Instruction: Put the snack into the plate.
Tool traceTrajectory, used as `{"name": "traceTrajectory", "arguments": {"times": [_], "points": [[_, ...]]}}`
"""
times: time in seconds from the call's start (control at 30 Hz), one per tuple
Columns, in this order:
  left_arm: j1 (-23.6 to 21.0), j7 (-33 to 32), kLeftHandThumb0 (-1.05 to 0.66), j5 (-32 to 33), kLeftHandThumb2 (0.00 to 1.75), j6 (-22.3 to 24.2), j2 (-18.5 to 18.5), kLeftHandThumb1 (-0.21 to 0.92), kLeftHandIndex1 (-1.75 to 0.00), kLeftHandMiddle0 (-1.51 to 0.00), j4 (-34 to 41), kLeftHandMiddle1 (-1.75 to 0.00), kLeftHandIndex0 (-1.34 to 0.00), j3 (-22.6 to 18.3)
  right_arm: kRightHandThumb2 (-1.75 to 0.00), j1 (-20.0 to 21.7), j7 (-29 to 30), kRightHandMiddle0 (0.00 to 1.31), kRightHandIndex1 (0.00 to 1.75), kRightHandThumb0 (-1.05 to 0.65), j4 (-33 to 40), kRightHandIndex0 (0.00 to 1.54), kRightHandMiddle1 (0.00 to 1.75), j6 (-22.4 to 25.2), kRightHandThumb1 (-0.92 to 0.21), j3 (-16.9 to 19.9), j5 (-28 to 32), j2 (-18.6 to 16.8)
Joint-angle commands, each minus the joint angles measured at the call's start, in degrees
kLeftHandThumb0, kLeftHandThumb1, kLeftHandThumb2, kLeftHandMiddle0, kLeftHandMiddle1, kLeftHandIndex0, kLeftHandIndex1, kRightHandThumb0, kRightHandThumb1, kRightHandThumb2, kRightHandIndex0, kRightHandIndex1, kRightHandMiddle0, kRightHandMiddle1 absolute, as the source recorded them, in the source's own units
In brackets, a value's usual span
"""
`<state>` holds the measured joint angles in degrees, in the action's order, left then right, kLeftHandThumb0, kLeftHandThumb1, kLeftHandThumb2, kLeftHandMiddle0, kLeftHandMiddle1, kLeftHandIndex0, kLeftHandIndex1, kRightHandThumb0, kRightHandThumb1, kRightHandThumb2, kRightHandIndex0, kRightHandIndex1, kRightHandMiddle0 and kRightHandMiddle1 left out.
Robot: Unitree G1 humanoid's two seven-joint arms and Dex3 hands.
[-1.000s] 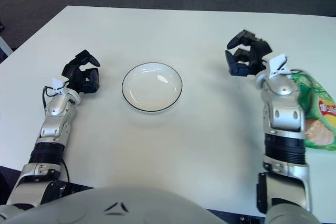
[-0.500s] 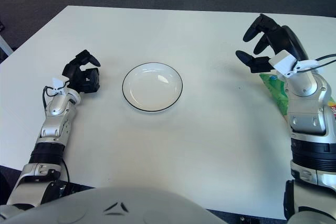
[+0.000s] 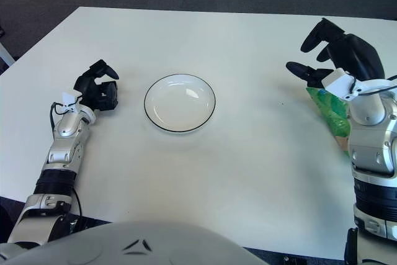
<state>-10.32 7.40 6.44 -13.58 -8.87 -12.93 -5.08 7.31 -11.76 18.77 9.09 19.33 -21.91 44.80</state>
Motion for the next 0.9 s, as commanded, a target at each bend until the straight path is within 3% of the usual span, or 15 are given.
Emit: {"name": "traceTrajectory", "arguments": {"times": [0.0, 0.2, 0.3, 0.47, 0.53, 0.57, 0.7, 0.87], "points": [[9.04, 0.29, -0.47, 0.21, 1.28, 0.26, 2.86, 0.34, -1.75, -1.3, -5.65, -1.75, -0.59, 0.51, -0.71, -1.0, -0.03, 0.28, 1.52, -0.37, 2.03, 0.33, 1.75, 0.17, -0.78, 4.72, 1.05, 0.22], [8.96, 0.9, -0.47, 0.38, 1.29, -0.11, 2.38, 0.33, -1.75, -1.3, -6.15, -1.75, -0.6, 0.28, -0.75, -2.95, -1.08, 0.3, 1.58, -0.38, 1.9, 0.36, 1.75, -0.78, -0.75, 14.04, 0.94, 3.59], [8.84, 0.98, -0.47, 0.42, 1.3, -0.41, 2.36, 0.33, -1.75, -1.3, -6.54, -1.75, -0.6, 0.13, -0.75, -3.85, -1.64, 0.29, 1.6, -0.38, -0.45, 0.37, 1.75, -1.3, -0.75, 16.6, 0.41, 5.27], [8.75, 1.26, -0.47, 0.62, 1.29, -0.66, 2.16, 0.33, -1.75, -1.29, -6.79, -1.75, -0.6, -0.28, -0.64, -5.93, -0.11, 0.25, 1.52, -0.37, -9.21, 0.36, 1.75, -4.16, -0.83, 18.35, -3.01, 9.75], [8.67, 1.59, -0.47, 0.86, 1.29, -0.59, 2.01, 0.33, -1.75, -1.29, -7.08, -1.75, -0.6, -0.48, -0.63, -8.07, -0.56, 0.16, 1.47, -0.61, -11.39, 0.34, 1.62, -5.37, -0.88, 19.27, -4.54, 11.71], [8.63, 1.73, -0.47, 0.97, 1.29, -0.55, 1.97, 0.33, -1.75, -1.28, -7.21, -1.75, -0.6, -0.56, -0.64, -9.15, -1.17, 0.14, 1.45, -0.64, -11.59, 0.34, 1.59, -5.45, -0.89, 19.6, -5.41, 12.53], [8.3, 1.82, -0.47, 1.17, 1.29, -0.79, 2.12, 0.34, -1.75, -1.27, -8.07, -1.75, -0.6, -1.03, -0.7, -12.33, -5.12, 0.04, 1.36, -0.75, -10.25, 0.31, 1.44, -2.69, -0.91, 19.17, -9.07, 15.54], [8.02, 1.63, -0.47, 0.89, 1.28, -1.5, 2.34, 0.34, -1.75, -1.27, -8.75, -1.75, -0.59, -1.2, -0.72, -11.78, -8.74, 0.01, 1.29, -0.78, -12.16, 0.28, 1.3, 1.94, -0.92, 16.21, -11.62, 18.44]]}}
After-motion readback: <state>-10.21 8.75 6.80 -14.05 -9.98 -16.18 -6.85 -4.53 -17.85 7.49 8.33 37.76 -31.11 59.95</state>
